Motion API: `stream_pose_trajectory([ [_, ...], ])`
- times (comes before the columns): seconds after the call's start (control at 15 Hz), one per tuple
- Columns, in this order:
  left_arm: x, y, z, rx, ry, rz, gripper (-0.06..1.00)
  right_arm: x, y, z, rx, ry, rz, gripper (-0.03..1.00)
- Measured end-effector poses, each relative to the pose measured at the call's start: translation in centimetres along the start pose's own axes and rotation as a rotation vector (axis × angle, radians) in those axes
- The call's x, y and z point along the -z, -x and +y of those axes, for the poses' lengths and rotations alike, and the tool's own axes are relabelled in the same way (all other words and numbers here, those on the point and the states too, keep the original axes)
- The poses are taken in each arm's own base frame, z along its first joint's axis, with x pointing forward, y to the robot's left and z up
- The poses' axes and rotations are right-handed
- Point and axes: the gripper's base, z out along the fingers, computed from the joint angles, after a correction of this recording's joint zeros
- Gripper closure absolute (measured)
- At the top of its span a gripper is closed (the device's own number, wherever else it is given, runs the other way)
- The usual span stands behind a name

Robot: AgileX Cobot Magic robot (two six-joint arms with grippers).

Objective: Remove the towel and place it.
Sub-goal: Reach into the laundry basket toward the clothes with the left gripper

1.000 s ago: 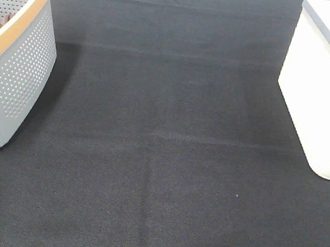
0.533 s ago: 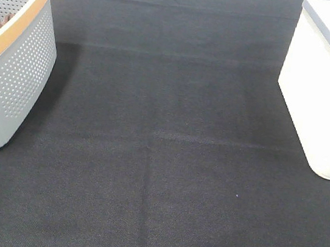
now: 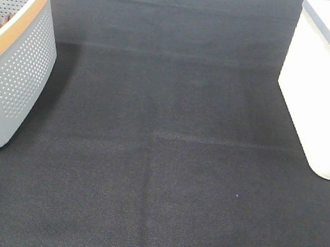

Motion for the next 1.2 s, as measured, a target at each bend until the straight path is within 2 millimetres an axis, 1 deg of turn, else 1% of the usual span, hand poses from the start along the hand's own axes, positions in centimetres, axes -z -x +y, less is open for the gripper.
stream_pose_trajectory([
  [1.2, 0.0, 0.0, 0.0, 0.0, 0.0, 0.0, 0.22, 0.0, 0.0, 0.0, 0.0, 0.0, 0.0, 0.37],
])
